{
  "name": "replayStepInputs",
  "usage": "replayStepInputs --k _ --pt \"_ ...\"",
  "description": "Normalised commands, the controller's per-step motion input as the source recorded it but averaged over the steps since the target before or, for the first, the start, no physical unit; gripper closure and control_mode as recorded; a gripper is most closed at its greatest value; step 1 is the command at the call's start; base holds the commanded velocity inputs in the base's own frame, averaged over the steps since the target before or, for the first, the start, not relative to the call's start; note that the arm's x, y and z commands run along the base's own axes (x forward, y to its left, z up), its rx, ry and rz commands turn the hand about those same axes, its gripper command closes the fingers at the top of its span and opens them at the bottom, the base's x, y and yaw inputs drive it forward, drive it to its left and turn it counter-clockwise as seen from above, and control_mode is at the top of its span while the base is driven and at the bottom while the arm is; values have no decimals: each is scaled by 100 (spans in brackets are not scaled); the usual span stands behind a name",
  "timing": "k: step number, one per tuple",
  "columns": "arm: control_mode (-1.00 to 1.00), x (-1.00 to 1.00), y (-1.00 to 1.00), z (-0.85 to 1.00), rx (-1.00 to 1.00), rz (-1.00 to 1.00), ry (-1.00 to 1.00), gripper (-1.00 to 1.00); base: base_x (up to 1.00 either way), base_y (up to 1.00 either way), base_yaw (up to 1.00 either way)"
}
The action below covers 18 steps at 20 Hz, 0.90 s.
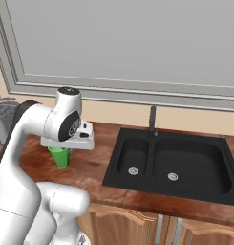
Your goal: Pick the cup and bowl from the counter and place them on the counter next to the sink.
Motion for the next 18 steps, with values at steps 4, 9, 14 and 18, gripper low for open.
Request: replayStepInputs --k 4,9,14,18 --pt "100 0 0 0 0 0 0 100 0 0 0" --pt "100 0 0 0 0 0 0 100 0 0 0" --pt "-100 0 0 0 0 0 0 100 0 0 0" --pt "-100 0 0 -2 2 0 0 100 0 0 0"
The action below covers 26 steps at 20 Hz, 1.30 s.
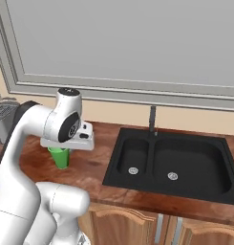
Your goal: Pick the cup and bowl from the counter and place them on the counter next to the sink.
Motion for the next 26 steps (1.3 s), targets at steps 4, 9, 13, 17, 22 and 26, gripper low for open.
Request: replayStepInputs --k 4,9,13,17,22,26 --pt "-100 0 0 -29 12 0 2 100 0 0 0" --pt "-100 20 -9 -47 7 0 0 100 0 0 0" --pt "-100 47 -29 -54 0 1 0 100 0 0 0" --pt "-100 37 -14 -23 -3 0 0 100 0 0 0" --pt "-100 23 -7 0 -4 0 1 100 0 0 0" --pt "-100 22 0 -3 -4 -7 2 100 0 0 0"
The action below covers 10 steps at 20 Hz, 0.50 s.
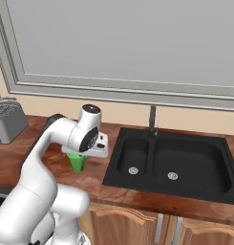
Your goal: Pick the cup and bowl from the counter and place them on the counter next to the sink.
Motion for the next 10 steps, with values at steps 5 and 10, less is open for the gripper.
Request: replayStepInputs --k 5,10 --pt "-100 42 0 -16 -4 -10 4 100 0 0 0" --pt "-100 66 -1 -32 -3 -11 4 100 0 0 0"
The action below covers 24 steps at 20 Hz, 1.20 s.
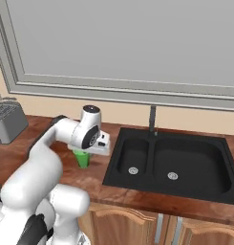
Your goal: Pick the cup and bowl from the counter and place them on the counter next to the sink.
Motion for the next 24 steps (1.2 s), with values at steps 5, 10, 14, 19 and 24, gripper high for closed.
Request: replayStepInputs --k 5,10,14,19,24 --pt "-100 50 -11 -27 -1 -11 4 100 0 0 0" --pt "-100 15 -29 -17 0 -4 9 100 0 0 0" --pt "-100 7 -29 -25 0 -2 7 100 0 0 0" --pt "-100 2 -13 -30 0 -2 2 100 0 0 0" --pt "-100 0 -1 -28 0 -1 0 100 0 0 0"
